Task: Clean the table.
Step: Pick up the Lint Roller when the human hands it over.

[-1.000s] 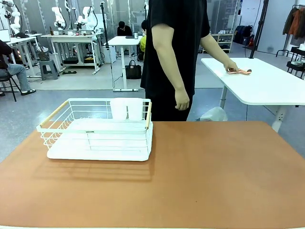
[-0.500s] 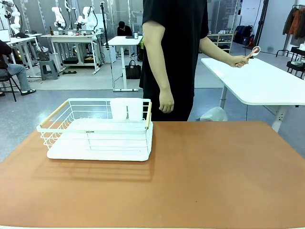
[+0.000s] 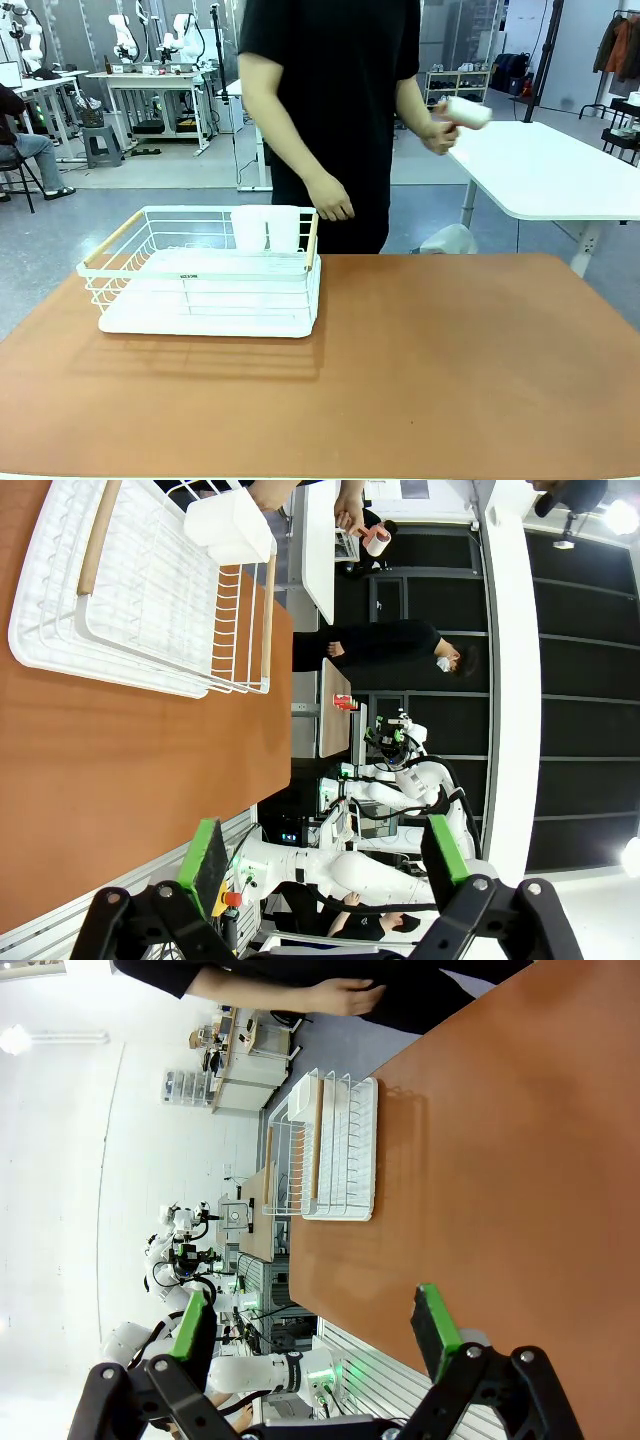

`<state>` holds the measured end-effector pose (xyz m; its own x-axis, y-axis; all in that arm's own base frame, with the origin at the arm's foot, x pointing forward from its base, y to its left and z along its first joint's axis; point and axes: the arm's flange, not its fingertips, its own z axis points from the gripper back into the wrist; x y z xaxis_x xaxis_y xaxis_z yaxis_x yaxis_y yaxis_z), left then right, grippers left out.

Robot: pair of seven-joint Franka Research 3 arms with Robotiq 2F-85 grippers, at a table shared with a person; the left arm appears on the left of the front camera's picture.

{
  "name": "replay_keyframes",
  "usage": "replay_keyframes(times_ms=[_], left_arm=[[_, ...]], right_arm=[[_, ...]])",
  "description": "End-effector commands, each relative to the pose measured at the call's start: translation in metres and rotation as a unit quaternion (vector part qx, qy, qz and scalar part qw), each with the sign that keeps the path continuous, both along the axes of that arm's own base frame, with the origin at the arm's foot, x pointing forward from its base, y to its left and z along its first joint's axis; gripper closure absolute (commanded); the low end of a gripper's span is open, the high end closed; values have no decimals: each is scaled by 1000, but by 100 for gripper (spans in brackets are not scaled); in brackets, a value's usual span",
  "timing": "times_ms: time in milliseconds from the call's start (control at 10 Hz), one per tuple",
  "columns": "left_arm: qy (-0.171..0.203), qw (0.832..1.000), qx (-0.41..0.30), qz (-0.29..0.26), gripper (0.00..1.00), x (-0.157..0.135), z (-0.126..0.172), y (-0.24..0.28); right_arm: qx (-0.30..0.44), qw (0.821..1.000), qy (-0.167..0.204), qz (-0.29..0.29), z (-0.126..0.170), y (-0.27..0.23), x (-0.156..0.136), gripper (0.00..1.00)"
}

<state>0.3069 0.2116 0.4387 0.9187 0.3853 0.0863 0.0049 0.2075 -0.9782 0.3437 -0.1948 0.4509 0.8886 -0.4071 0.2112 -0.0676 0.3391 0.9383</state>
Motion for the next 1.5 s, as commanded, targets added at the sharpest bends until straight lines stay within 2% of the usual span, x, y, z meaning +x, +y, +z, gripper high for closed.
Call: replay_keyframes(times_ms=[0,1400], left_arm=[[-7,1000,-3,-5,0,-4,1,1],[-7,1000,-3,-5,0,-4,1,1]], right_arm=[[6,1000,0,-2,1,3,-4,0],[6,1000,0,-2,1,3,-4,0]])
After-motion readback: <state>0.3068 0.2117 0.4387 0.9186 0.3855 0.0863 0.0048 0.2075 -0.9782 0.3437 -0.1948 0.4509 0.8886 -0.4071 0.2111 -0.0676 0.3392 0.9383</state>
